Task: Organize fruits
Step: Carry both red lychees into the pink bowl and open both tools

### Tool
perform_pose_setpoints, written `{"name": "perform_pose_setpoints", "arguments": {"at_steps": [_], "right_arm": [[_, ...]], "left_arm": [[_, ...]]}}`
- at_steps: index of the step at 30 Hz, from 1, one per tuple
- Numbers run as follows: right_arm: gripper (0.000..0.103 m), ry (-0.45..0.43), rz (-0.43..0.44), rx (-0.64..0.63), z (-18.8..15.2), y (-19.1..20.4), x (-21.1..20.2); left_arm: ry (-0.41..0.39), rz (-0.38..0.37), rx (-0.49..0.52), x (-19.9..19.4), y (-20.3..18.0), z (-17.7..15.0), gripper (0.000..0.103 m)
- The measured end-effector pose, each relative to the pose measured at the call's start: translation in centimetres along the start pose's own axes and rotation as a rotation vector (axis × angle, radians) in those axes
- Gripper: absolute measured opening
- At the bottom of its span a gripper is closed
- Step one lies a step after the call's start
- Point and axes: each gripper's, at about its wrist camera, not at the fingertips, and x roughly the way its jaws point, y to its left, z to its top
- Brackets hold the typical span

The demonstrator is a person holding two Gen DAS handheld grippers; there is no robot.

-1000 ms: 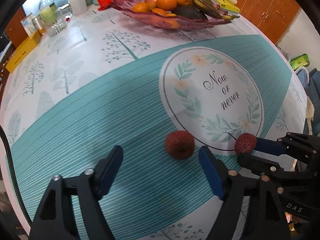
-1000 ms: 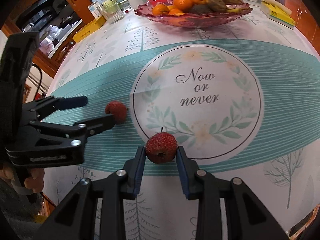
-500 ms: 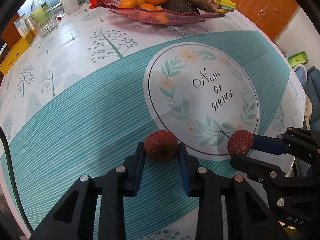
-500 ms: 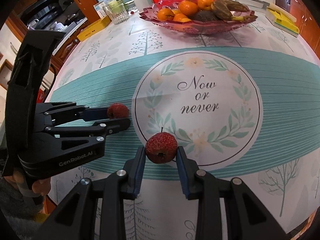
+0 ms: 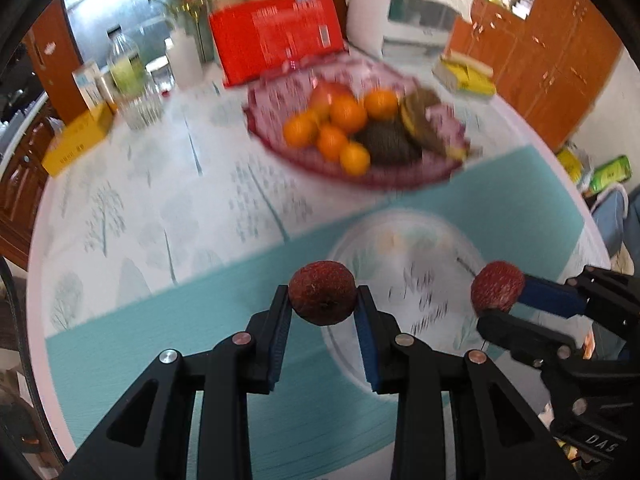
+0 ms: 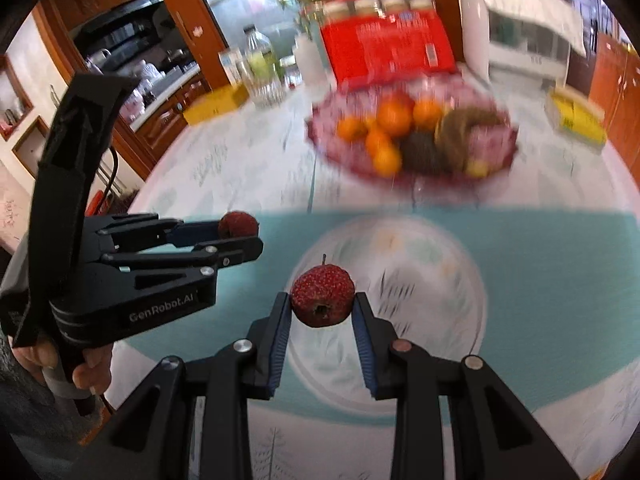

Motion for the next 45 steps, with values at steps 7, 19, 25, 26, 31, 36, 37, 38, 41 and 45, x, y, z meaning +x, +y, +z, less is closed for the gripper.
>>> {"name": "perform_pose_setpoints", "arguments": {"at_steps": [7, 19, 25, 26, 31, 36, 37, 38, 41, 45], "right_arm": [[0.031, -0.101, 0.001, -0.044, 7.3, -1.5, -3.3], [0.031, -0.179, -0.040, -0.044, 20.5, -7.7, -3.1], [0.031, -0.113, -0.044, -0.023, 23.5, -10.7, 2.1], [0.031, -0.097, -0.042, -0.016, 23.6, -11.1, 3.2], [0.032, -0.004, -0.015, 0.023, 23.6, -13.3, 8.2], [0.032, 0.064, 0.010, 0.028, 22.9, -14.2, 11.7], [0.032, 0.073, 0.014, 0.026, 22.8, -14.3, 12.1], [0.032, 0.081, 0.019, 0.026, 22.8, -14.3, 12.5], [0.032, 0.096, 0.032, 0.030, 22.8, -14.5, 13.3], [0.032, 0.101, 0.038, 0.017, 22.7, -14.3, 13.6]], "left_arm": [[-0.102, 0.070, 0.002, -3.1, -0.9, 6.7, 0.031], [-0.187, 0.175, -0.066, -2.3, -0.9, 17.5, 0.031], [-0.127, 0.204, -0.124, 3.4, -0.2, 20.6, 0.031], [-0.115, 0.200, -0.133, 4.4, -0.1, 20.6, 0.031], [-0.032, 0.193, -0.186, 9.5, 0.7, 20.5, 0.031], [0.024, 0.203, -0.217, 12.7, 1.1, 20.1, 0.031], [0.031, 0.204, -0.224, 13.2, 1.2, 20.1, 0.031], [0.039, 0.207, -0.230, 13.6, 1.3, 20.0, 0.031], [0.051, 0.210, -0.243, 14.2, 1.6, 19.8, 0.032], [0.035, 0.224, -0.255, 14.0, 1.9, 19.6, 0.065]]}}
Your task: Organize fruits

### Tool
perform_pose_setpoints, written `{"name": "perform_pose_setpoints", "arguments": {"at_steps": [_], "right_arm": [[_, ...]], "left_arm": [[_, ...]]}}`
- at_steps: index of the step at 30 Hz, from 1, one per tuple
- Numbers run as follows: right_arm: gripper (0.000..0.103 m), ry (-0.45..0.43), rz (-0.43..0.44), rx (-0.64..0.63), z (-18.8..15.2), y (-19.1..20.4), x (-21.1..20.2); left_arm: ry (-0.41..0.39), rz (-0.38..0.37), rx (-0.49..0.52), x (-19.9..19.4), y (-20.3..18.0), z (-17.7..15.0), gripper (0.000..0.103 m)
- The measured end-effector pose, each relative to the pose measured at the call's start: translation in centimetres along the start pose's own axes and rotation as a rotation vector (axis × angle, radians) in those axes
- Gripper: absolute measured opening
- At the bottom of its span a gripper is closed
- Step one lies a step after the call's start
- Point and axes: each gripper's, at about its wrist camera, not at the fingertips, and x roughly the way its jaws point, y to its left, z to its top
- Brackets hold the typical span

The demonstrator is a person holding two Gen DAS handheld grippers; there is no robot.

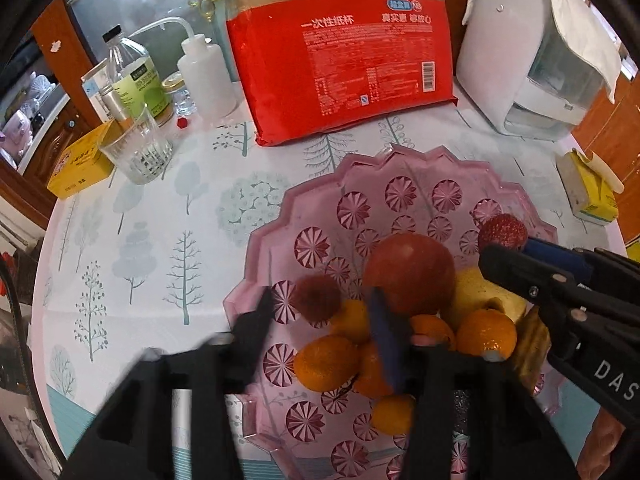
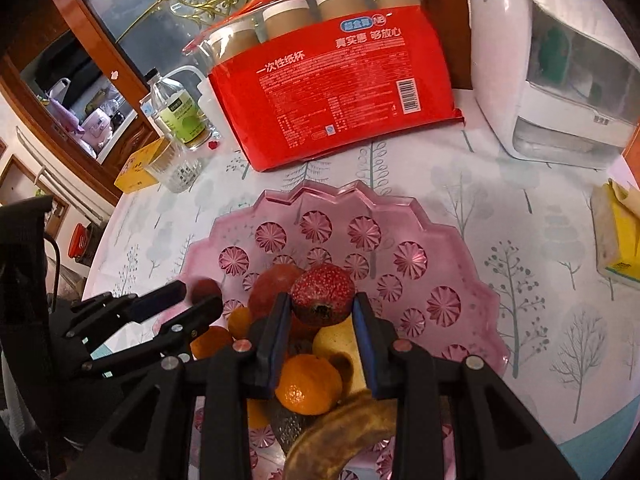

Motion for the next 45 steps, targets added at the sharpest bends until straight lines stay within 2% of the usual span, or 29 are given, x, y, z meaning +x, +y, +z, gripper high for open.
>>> {"name": "perform_pose_setpoints", "arguments": {"at_steps": [1, 3, 5, 7, 10, 15, 19, 29, 45], "right_arm": [[0.032, 0.003, 0.002, -0.002, 0.0, 0.0, 0.1], [0.033, 0.009, 0.005, -0.003, -0.1, 0.0, 0.3], [0.039, 0.003, 0.018, 0.007, -0.2, -0.1, 0.1], [0.045, -0.006, 0.018, 0.012, -0.3, -0.1, -0.2], [0.046, -0.024, 0.010, 0.006, -0.6, 0.1, -0.8], [0.047, -0.043, 0.006, -0.003, -1.1, 0.4, -2.2], [0.047, -0.064, 0.013, -0.006, -1.4, 0.7, -3.5], [0.047, -0.120, 0.005, -0.028, -3.2, 1.9, -7.6], [0.047, -0.213, -0.045, 0.011, -10.3, 5.0, -14.9]], "left_arm": [[-0.013, -0.002, -0.008, -0.2, 0.1, -0.1, 0.076], [-0.018, 0.000, -0.009, -0.5, 0.1, -0.2, 0.081], [-0.016, -0.018, -0.011, -0.8, 0.2, -0.3, 0.089], [-0.020, -0.031, -0.015, -1.2, 0.2, -0.5, 0.093], [-0.032, -0.043, -0.016, -2.0, 0.0, -0.8, 0.093], [-0.063, -0.012, -0.025, -4.0, -0.2, -1.6, 0.093], [-0.080, -0.020, -0.042, -5.8, -0.2, -2.3, 0.093], [-0.085, -0.033, -0.074, -9.4, -0.3, -5.1, 0.093], [-0.131, 0.003, -0.072, -17.3, 1.1, -12.1, 0.093]]}}
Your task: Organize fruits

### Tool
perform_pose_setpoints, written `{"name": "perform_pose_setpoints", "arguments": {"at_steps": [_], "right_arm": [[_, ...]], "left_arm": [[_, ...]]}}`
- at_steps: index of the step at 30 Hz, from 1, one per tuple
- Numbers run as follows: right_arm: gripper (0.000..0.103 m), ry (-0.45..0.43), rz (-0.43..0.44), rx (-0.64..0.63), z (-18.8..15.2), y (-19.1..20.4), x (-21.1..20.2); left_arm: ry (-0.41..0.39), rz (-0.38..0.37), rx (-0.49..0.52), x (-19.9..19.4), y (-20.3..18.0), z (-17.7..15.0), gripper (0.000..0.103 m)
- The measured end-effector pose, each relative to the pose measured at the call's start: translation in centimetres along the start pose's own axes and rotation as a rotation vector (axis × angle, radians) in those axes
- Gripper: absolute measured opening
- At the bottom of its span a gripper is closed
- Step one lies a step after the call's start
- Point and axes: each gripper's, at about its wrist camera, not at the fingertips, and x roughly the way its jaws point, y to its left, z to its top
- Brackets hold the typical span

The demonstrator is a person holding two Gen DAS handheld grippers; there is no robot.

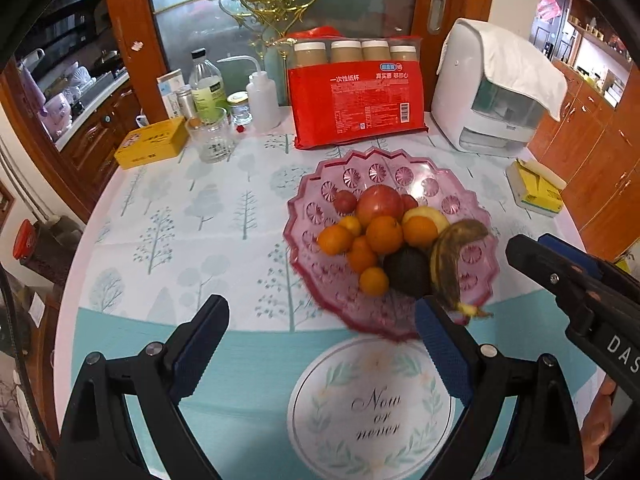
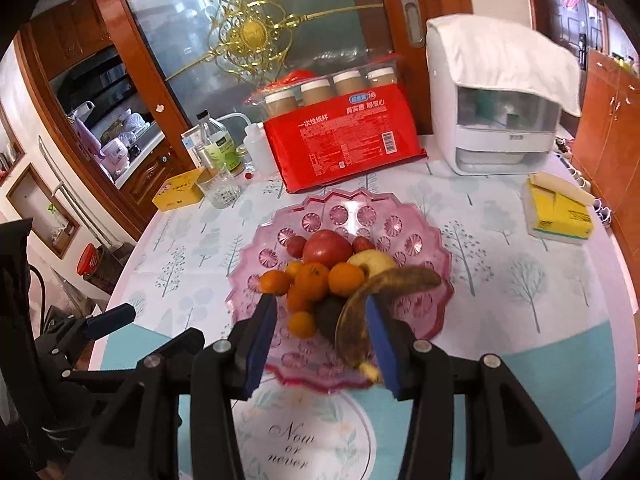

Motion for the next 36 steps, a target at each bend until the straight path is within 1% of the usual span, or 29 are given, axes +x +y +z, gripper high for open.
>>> {"name": "perform_pose_setpoints", "arguments": {"at_steps": [5, 10, 17, 18, 20, 23, 28, 31, 36], "right_arm": [[0.047, -0.023, -0.014, 0.002, -2.8, 1.3, -3.1], [0.047, -0.038, -0.025, 0.000, -5.8, 2.5, -6.0], [0.047, -0.042, -0.026, -0.018, -9.5, 4.1, -9.5], [0.048, -0.043, -0.032, -0.027, -10.2, 4.4, -10.0], [0.055, -0.042, -0.043, -0.042, -11.2, 4.8, -10.8], [0.060, -0.037, -0.052, -0.058, -12.8, 5.3, -11.6], [0.061, -0.022, -0.043, -0.049, -14.2, 5.6, -12.7], [0.061, -0.042, -0.056, -0.051, -14.7, 6.0, -13.5], [0.061, -0.069, -0.066, -0.048, -14.9, 6.2, -14.3]], "left_arm": [[-0.043, 0.018, 0.020, -3.6, 0.5, -2.7, 0.094], [-0.072, 0.017, 0.027, -6.9, 1.2, -5.3, 0.094], [-0.080, 0.033, 0.038, -10.6, 1.7, -9.2, 0.094], [-0.082, 0.035, 0.038, -11.0, 1.7, -9.7, 0.094], [-0.080, 0.037, 0.036, -11.8, 1.8, -11.0, 0.094], [-0.077, 0.039, 0.023, -12.5, 1.9, -12.1, 0.094], [-0.089, 0.049, -0.007, -13.5, 2.3, -13.1, 0.094], [-0.105, 0.061, -0.006, -14.1, 2.2, -13.5, 0.094], [-0.105, 0.063, -0.002, -14.4, 2.0, -13.8, 0.094]]}}
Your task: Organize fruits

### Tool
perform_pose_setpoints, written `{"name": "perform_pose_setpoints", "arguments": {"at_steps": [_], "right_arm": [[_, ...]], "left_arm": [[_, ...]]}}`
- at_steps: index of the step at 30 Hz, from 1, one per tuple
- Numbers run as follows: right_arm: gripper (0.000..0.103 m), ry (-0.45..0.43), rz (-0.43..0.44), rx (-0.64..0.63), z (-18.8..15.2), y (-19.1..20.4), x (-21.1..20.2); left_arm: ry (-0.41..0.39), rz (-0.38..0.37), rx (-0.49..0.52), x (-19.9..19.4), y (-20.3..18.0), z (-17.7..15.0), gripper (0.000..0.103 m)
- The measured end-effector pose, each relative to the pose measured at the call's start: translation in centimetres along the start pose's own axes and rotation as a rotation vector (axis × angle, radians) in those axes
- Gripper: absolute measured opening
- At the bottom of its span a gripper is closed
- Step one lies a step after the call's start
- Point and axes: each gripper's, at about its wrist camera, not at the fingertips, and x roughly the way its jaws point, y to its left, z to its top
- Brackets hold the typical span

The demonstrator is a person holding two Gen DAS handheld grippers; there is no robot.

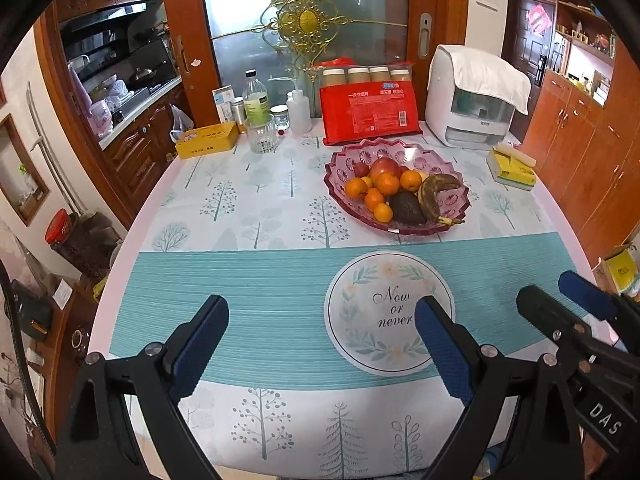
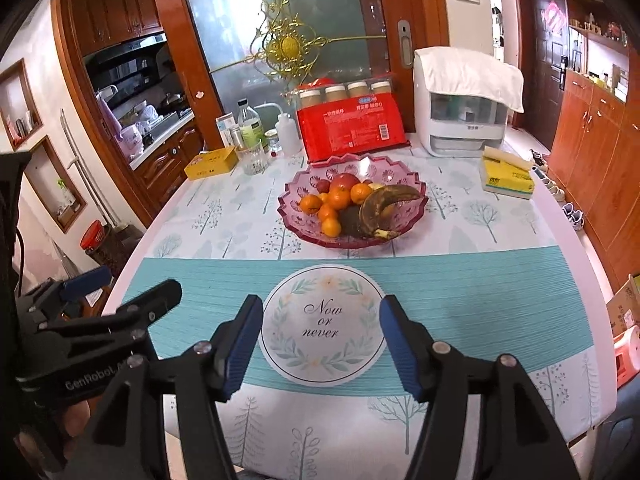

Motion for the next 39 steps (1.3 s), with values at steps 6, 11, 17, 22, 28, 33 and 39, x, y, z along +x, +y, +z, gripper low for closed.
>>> {"name": "perform_pose_setpoints", "arguments": {"at_steps": [6, 11, 17, 22, 28, 33, 39], "right_arm": [[0.062, -0.001, 0.005, 0.003, 0.1, 0.3, -0.1], [0.062, 0.005, 0.005, 0.002, 0.1, 0.8, 0.0], [0.062, 0.008, 0.002, 0.001, 0.1, 0.8, 0.1], [0.062, 0.007, 0.003, 0.002, 0.1, 0.9, 0.1], [0.062, 0.008, 0.002, 0.002, 0.2, 1.0, 0.1], [0.062, 0.008, 0.002, 0.003, 0.3, 1.0, 0.2], [0.062, 0.009, 0.002, 0.004, 0.3, 1.1, 0.2]], "left_arm": [[-0.009, 0.004, 0.011, -0.3, -0.3, -0.2, 0.094], [-0.004, -0.003, 0.010, -0.3, -0.4, -0.3, 0.094], [0.008, -0.011, 0.002, -0.1, -0.1, -0.1, 0.094], [0.013, -0.013, -0.003, 0.1, 0.4, 0.0, 0.094], [0.021, -0.015, -0.012, 0.4, 0.9, 0.1, 0.094], [0.021, -0.015, -0.011, 0.4, 0.9, 0.1, 0.094], [0.024, -0.016, -0.010, 0.5, 1.1, 0.1, 0.094]]}}
